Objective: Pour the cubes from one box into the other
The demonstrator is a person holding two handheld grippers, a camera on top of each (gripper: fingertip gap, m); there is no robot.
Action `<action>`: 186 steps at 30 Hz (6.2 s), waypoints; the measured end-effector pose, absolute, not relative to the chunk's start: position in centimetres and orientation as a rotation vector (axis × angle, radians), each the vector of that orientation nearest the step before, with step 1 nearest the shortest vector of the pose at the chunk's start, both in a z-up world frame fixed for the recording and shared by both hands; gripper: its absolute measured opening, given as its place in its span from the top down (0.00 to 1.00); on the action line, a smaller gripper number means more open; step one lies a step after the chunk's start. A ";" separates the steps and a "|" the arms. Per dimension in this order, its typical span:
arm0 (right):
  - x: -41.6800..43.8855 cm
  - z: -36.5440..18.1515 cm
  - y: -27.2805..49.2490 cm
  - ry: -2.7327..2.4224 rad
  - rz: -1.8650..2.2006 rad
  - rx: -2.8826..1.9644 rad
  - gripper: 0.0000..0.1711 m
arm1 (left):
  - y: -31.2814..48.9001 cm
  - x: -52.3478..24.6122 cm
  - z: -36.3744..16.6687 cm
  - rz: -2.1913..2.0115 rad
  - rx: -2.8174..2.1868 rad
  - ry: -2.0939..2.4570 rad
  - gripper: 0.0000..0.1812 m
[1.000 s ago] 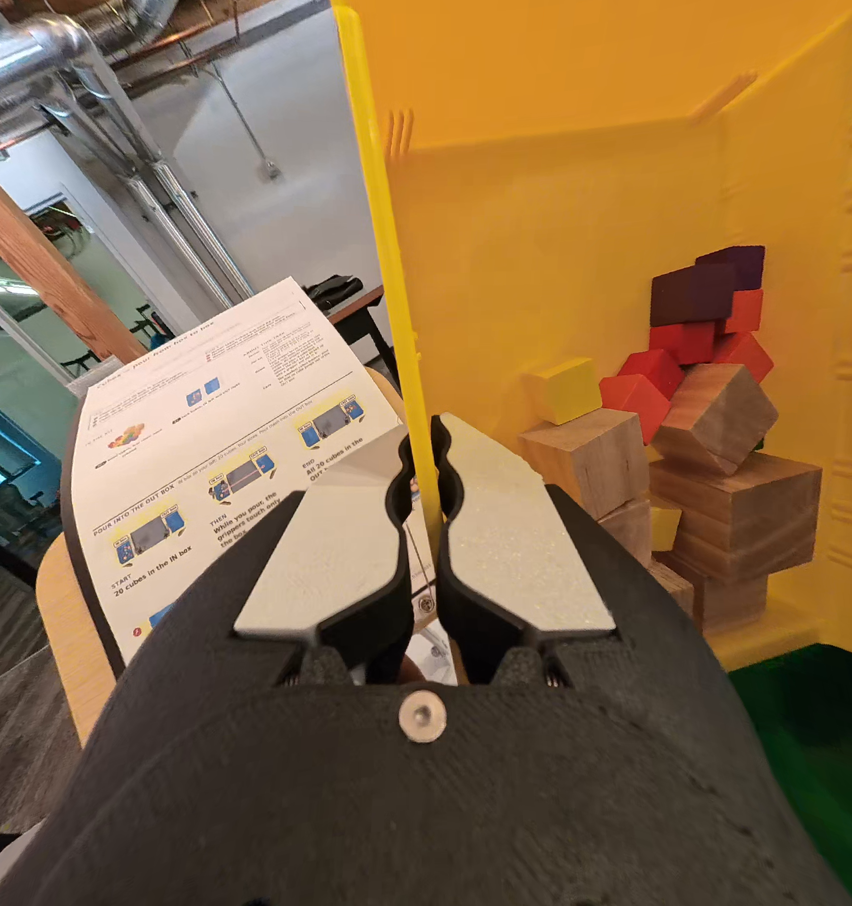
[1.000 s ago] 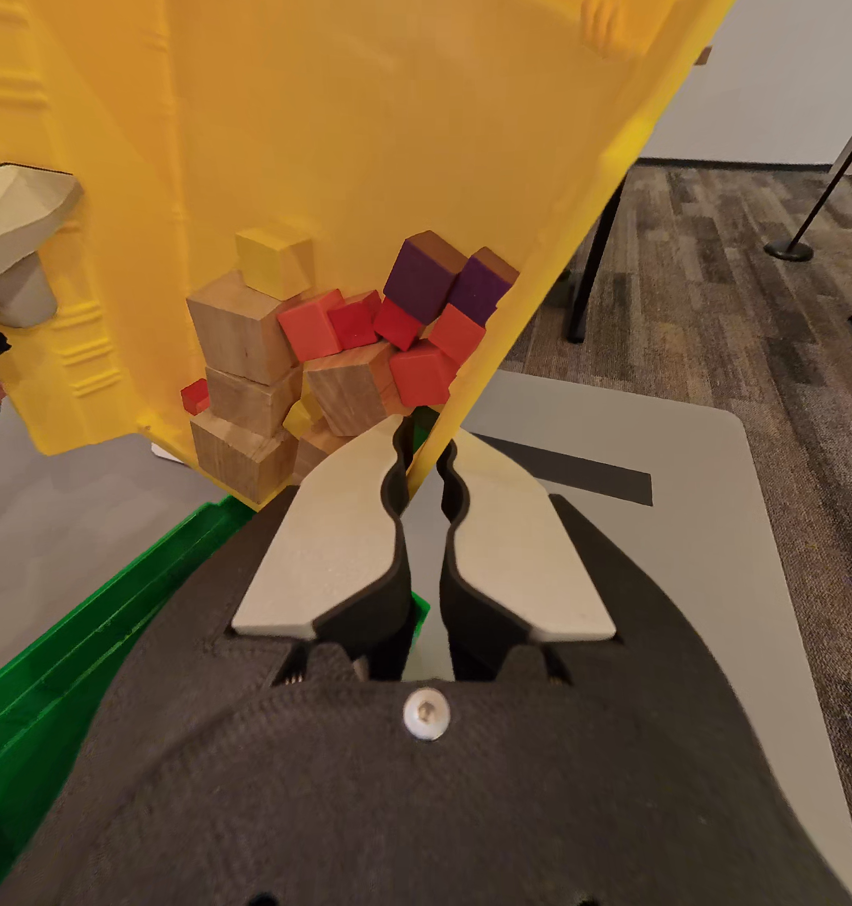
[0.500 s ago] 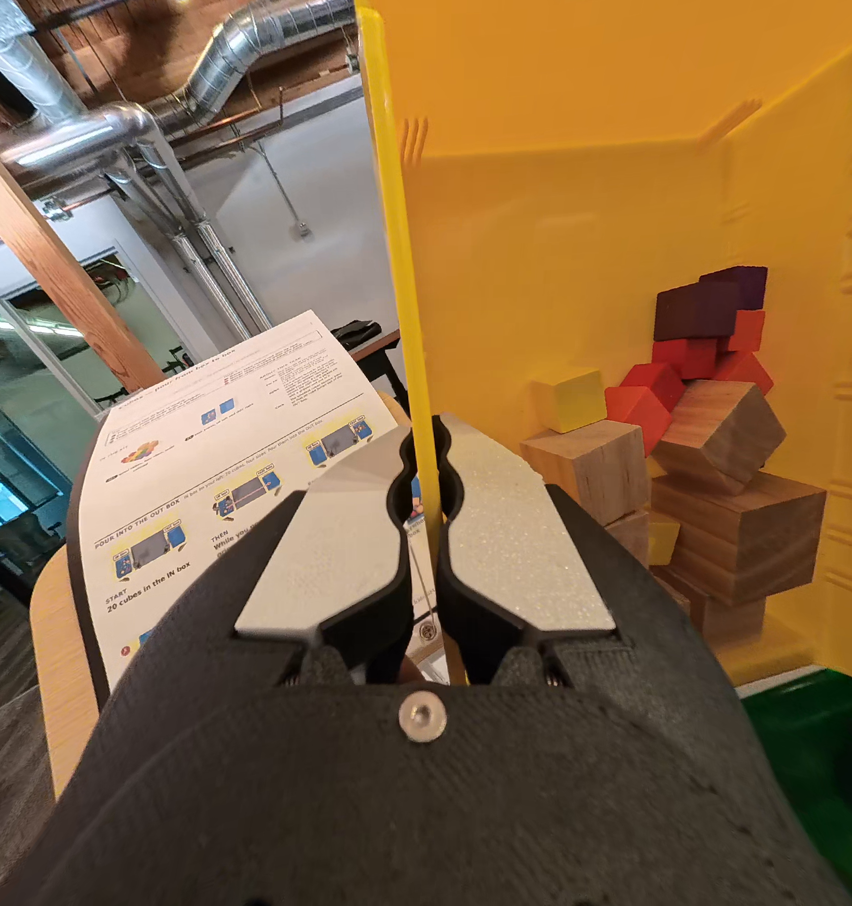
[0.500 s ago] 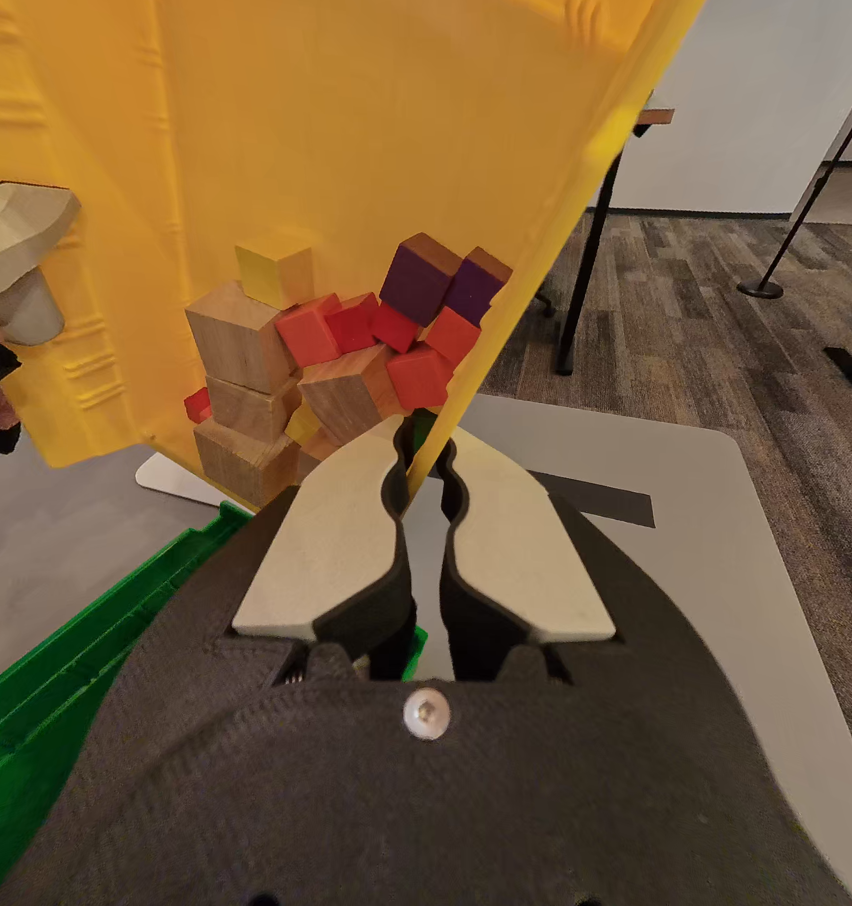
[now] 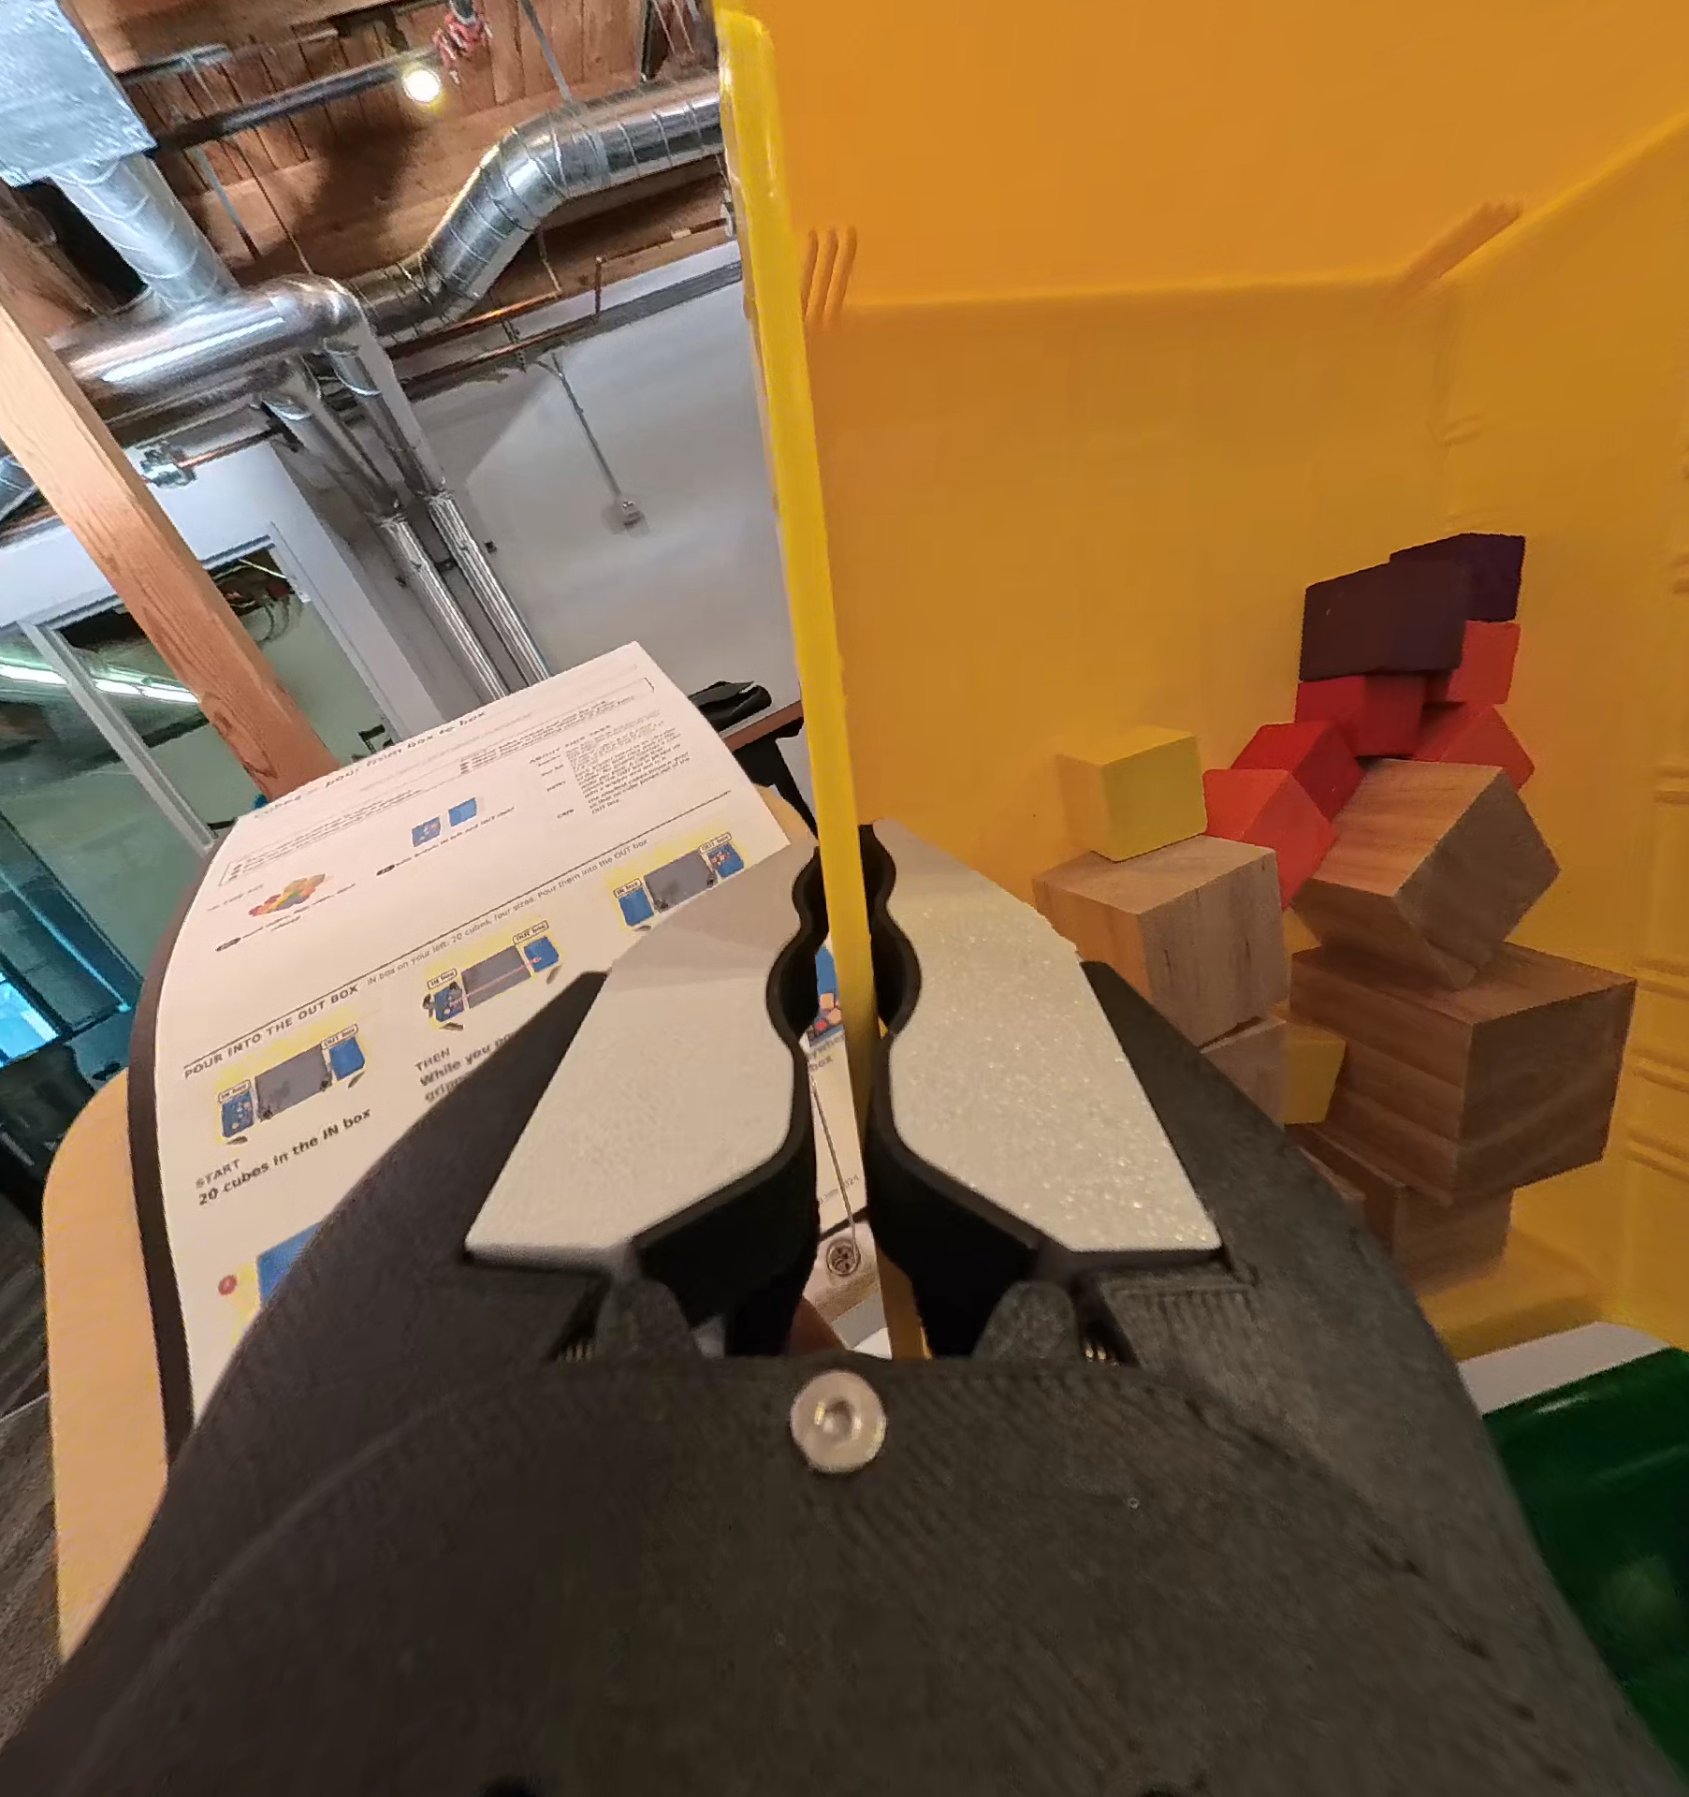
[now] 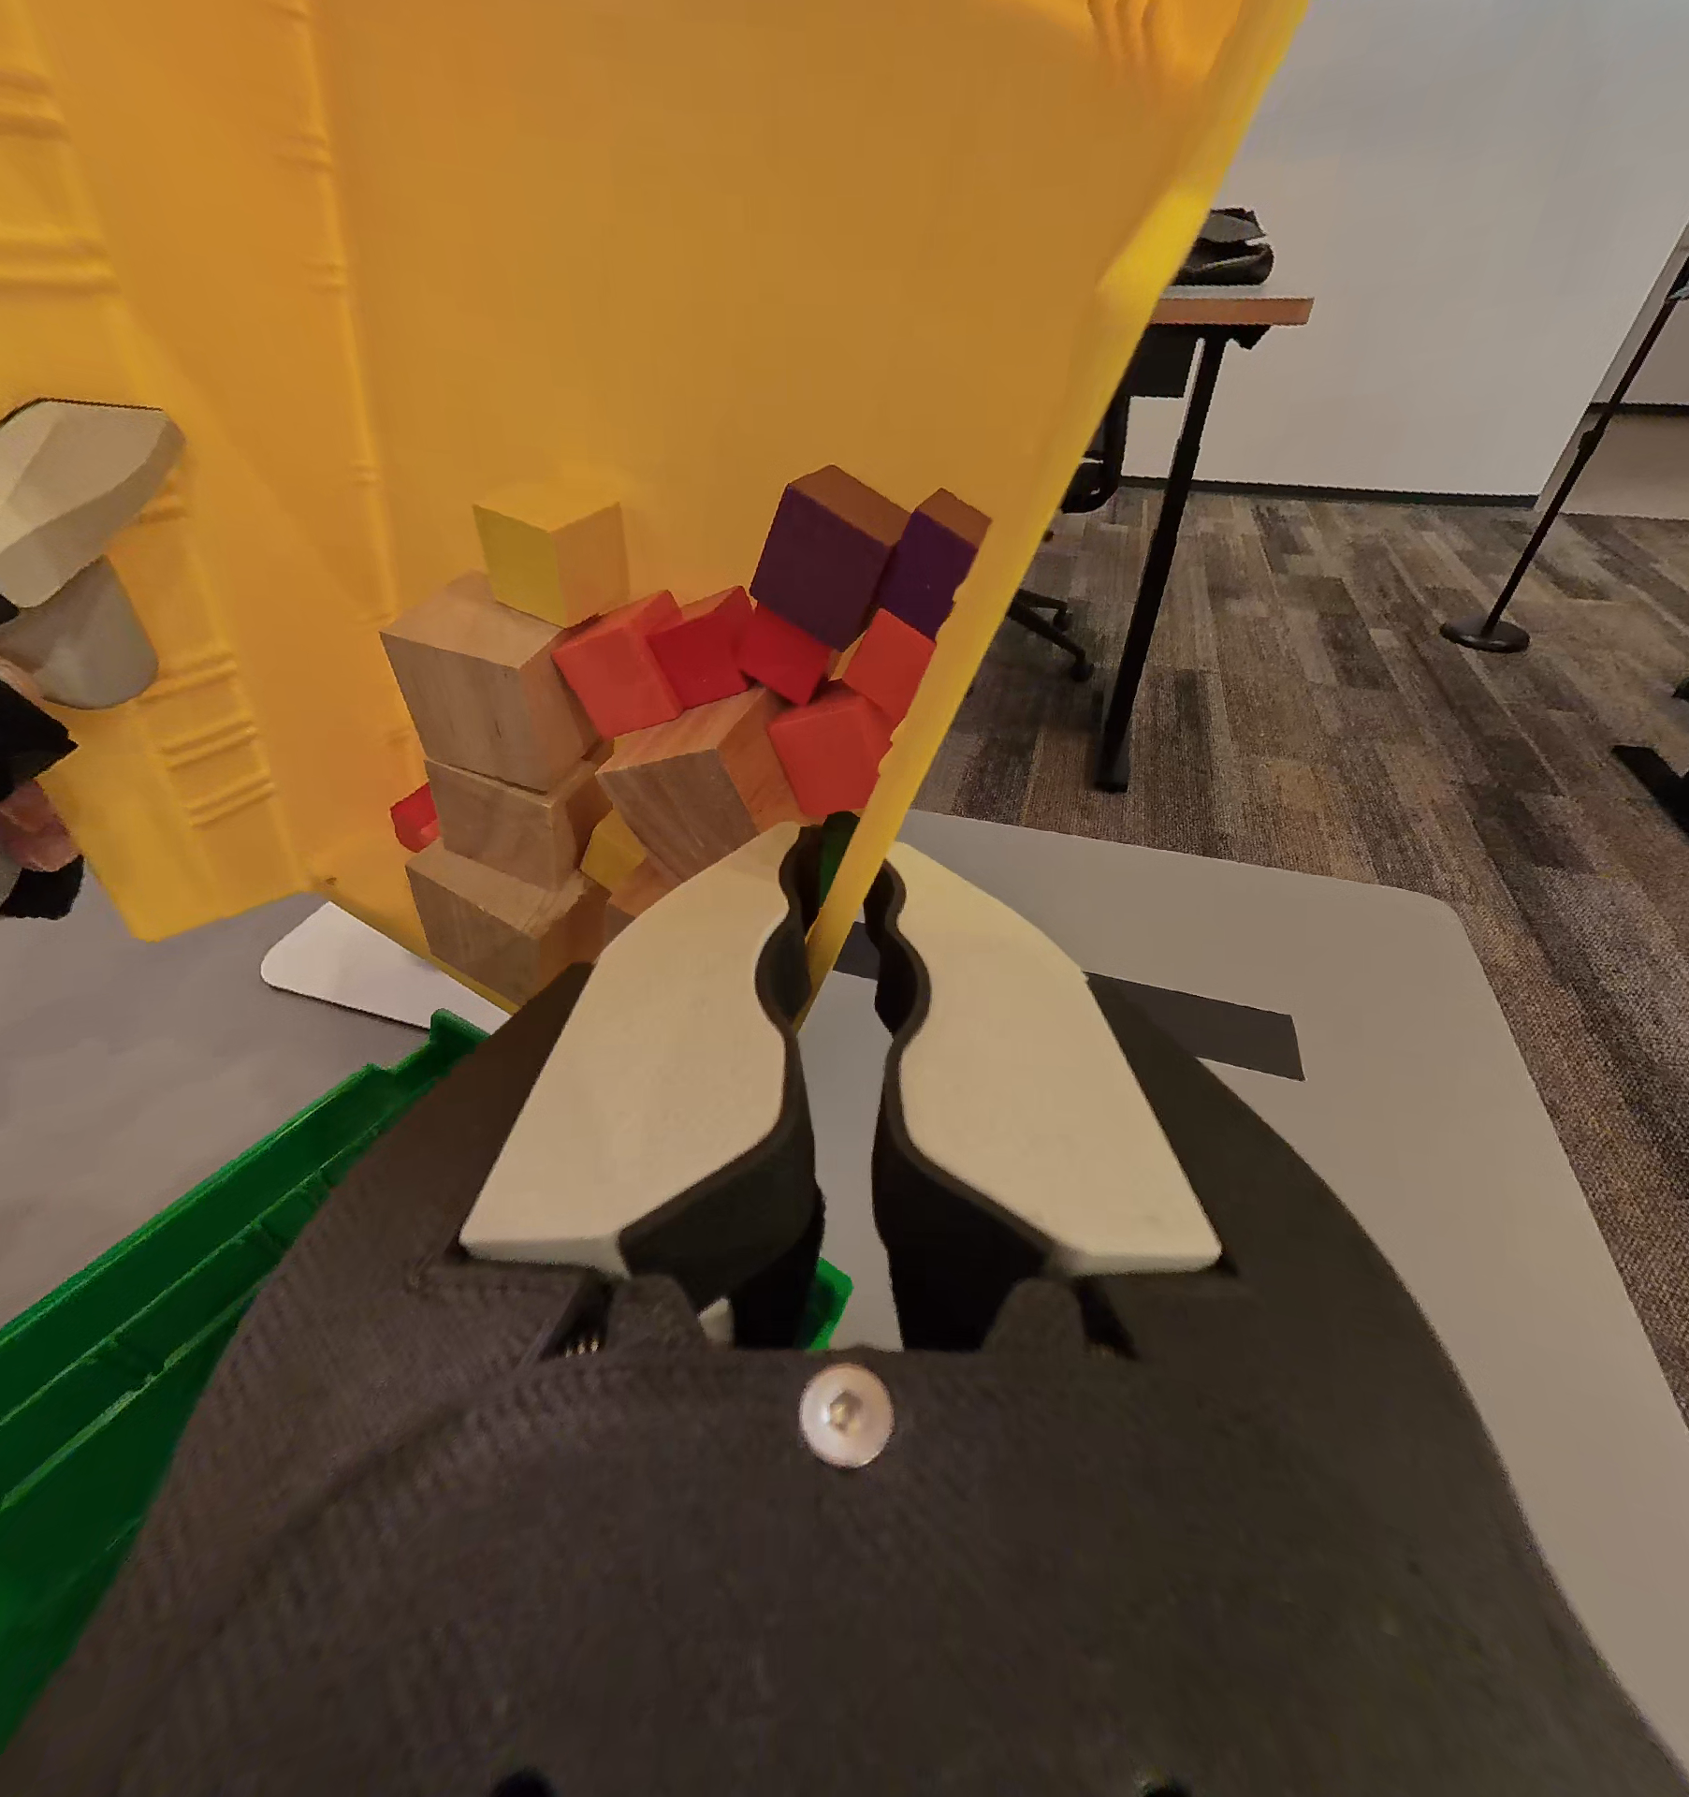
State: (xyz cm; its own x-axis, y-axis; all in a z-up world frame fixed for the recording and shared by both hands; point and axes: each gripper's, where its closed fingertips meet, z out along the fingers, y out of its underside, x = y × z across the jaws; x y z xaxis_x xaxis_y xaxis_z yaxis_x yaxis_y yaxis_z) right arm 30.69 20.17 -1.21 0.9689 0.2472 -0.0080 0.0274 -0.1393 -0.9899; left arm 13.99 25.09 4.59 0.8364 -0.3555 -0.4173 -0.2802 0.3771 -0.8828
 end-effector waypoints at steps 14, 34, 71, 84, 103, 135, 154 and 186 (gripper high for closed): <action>29.9 -1.1 19.8 -0.217 0.199 -1.676 0.97 | 25.2 13.0 3.8 -0.031 -1.213 0.596 0.98; 29.3 -0.9 19.3 -0.203 0.231 -1.652 0.96 | 24.9 12.1 3.1 -0.069 -1.225 0.572 0.98; 29.0 -7.5 20.3 -0.093 0.242 -1.897 0.99 | 23.4 11.7 -3.2 -0.114 -1.432 0.617 0.87; 28.2 -7.3 19.8 -0.119 0.229 -1.832 0.97 | 24.6 10.5 -4.5 -0.036 -1.520 0.479 0.97; 27.8 -7.4 20.1 -0.107 0.233 -1.813 0.97 | 25.1 10.1 -4.7 -0.031 -1.477 0.428 0.97; 27.7 -7.3 18.8 -0.145 0.195 -1.747 0.96 | 24.0 10.3 -4.3 -0.065 -1.401 0.404 0.97; 27.9 -5.9 18.6 -0.148 0.183 -1.698 0.96 | 23.6 10.4 -3.0 -0.065 -1.355 0.374 0.97; -5.7 -8.1 11.3 -1.361 0.701 -1.939 0.76 | 13.9 -28.8 -1.6 0.106 -1.818 0.211 0.98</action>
State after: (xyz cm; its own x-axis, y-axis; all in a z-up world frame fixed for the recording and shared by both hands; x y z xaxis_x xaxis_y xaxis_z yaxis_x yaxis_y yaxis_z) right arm -5.71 11.25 -8.10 0.3154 0.9474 -0.0548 0.5945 -0.2423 -0.7667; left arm -28.84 13.90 -1.60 0.9790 -0.0880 -0.1837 -0.1999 -0.2425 -0.9493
